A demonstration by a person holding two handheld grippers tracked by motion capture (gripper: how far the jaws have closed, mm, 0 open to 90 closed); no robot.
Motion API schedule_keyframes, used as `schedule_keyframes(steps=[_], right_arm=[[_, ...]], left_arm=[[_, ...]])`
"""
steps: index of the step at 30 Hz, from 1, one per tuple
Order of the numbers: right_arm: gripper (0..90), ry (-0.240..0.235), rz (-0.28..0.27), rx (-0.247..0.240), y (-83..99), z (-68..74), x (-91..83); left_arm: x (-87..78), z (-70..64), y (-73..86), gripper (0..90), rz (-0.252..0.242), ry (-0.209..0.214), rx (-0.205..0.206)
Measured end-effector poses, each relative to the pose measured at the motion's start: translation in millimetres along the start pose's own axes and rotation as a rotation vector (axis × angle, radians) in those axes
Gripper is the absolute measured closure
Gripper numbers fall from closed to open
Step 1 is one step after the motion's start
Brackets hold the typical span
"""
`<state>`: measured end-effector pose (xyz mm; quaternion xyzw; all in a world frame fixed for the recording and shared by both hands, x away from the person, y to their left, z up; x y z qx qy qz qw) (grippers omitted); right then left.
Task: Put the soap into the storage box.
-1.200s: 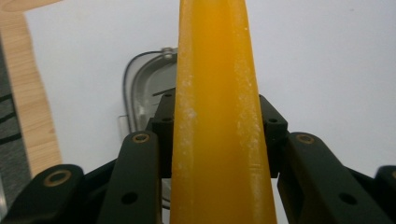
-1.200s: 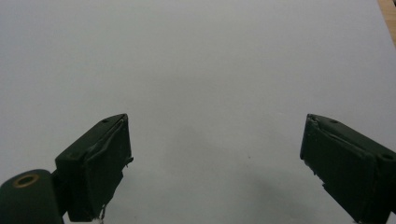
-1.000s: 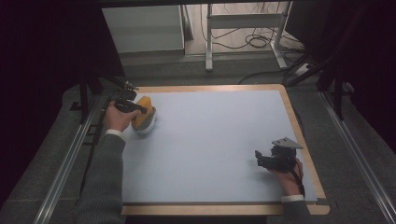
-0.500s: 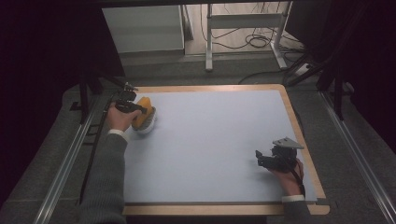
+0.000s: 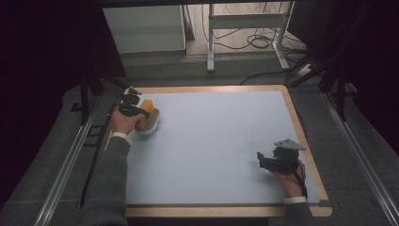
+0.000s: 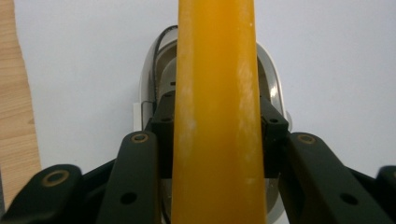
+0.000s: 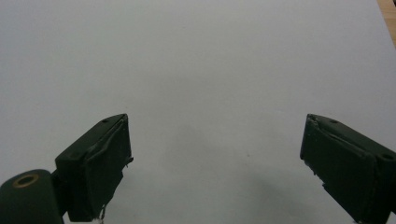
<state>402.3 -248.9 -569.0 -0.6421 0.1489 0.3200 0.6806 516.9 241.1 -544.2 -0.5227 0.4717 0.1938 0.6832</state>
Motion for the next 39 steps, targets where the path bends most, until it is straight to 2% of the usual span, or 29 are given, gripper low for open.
schedule_keyframes(steps=[1, 5, 6, 9, 12, 14, 17, 20, 22, 25, 30, 32, 39], right_arm=[[8.6, 0.000, 0.000, 0.000, -0.1, 0.1, -0.1], [8.6, 0.000, 0.000, 0.000, 0.0, -0.2, 0.2], [8.6, 0.000, 0.001, -0.001, 0.0, -0.1, 0.2], [8.6, 0.000, -0.001, -0.004, 0.0, 0.5, 0.2], [8.6, 0.000, -0.001, -0.005, 0.1, 0.9, 0.2], [8.6, 0.000, 0.000, -0.006, 0.2, 0.8, 0.3], [8.6, 0.000, 0.001, -0.004, 0.3, 0.4, 0.7], [8.6, 0.001, 0.001, -0.006, 0.0, 0.7, 1.0], [8.6, 0.003, -0.002, 0.000, -0.9, 0.3, 0.2], [8.6, 0.000, -0.011, 0.001, -2.8, 0.3, -1.3], [8.6, -0.002, -0.014, 0.004, -3.9, -0.5, -2.4], [8.6, 0.000, -0.016, 0.005, -4.3, -0.9, -3.2], [8.6, 0.000, -0.023, 0.007, -5.2, -1.9, -4.2]], left_arm=[[-2.2, 0.6, -1.1, 56.7, -0.012, -0.011, -0.004], [-7.5, 1.7, -1.2, 42.9, -0.002, -0.040, 0.011], [-12.2, 3.8, -1.2, 38.8, 0.002, -0.074, 0.025], [-17.7, 7.8, 1.3, 30.3, 0.008, -0.114, 0.054], [-23.5, 13.1, 6.3, 23.9, 0.007, -0.153, 0.062], [-28.8, 12.9, 8.2, 24.1, -0.026, -0.128, 0.054], [-36.9, 11.0, 11.8, 22.6, -0.056, -0.115, 0.056], [-44.5, 0.9, 15.2, 22.5, -0.096, -0.070, 0.066], [-47.9, -7.4, 20.2, 23.1, -0.097, -0.048, 0.085], [-55.4, -20.6, 24.4, 23.2, -0.146, -0.012, 0.104], [-59.9, -39.0, 36.2, 20.7, -0.179, 0.029, 0.156], [-59.2, -46.9, 42.6, 20.7, -0.209, 0.063, 0.151], [-50.0, -66.7, 68.5, 19.3, -0.192, 0.106, 0.168]])
Point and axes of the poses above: each handheld gripper's, and its own axes: x roughly forward along the jaws, y roughly out of its underside, z roughly to its left, the point moved 9 cm from there along x, roughly forward along the jaws, and after that the axes turned 14 degrees about x, right-handed, at the moved point
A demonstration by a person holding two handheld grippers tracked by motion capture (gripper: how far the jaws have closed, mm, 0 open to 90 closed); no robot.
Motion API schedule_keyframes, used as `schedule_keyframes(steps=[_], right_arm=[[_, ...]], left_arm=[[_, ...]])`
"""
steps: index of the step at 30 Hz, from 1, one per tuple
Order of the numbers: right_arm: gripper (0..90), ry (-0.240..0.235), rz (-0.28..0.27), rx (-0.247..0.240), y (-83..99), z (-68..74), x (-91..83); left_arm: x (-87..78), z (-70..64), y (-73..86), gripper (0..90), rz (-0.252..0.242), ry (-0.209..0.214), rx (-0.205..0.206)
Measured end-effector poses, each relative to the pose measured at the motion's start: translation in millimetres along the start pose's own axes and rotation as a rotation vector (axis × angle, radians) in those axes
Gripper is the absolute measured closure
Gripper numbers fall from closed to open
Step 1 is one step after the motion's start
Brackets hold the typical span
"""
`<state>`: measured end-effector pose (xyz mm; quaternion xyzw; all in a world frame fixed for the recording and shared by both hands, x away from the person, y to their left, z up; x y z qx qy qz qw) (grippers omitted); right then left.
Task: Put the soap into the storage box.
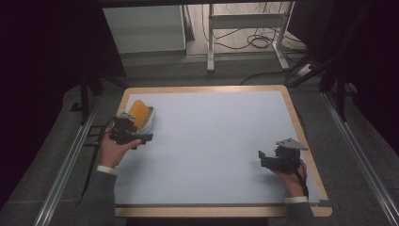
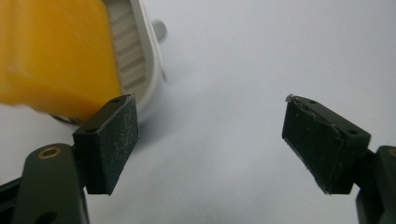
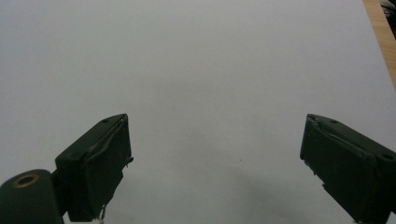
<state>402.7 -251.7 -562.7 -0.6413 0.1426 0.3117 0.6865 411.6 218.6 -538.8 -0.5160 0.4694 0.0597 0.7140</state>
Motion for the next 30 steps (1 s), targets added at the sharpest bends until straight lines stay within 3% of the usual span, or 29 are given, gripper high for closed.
schedule_keyframes(steps=[10, 14, 23, 30], right_arm=[[8.6, 0.004, -0.005, 0.000, -0.7, -0.9, -1.1], [8.6, 0.001, -0.004, -0.002, -0.6, -0.4, -0.6], [8.6, 0.000, -0.008, -0.005, -1.4, 1.8, -1.3], [8.6, -0.010, -0.017, -0.019, -3.9, 6.4, -2.8]], left_arm=[[3.2, -27.6, 31.9, 18.0, -0.011, 0.020, 0.005], [3.9, -34.5, 45.8, 16.8, -0.010, 0.053, -0.015], [5.9, -36.8, 57.4, 16.9, -0.049, 0.066, -0.055], [3.8, -35.0, 59.3, 17.1, -0.060, 0.050, -0.045]])
Point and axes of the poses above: each handheld gripper's, and its own axes: x roughly forward along the jaws, y roughly out of its underside, z roughly to its left, the point moved 9 cm from there along x, roughly forward along the jaws, and after that the axes turned 14 degrees about x, right-handed, at the moved point
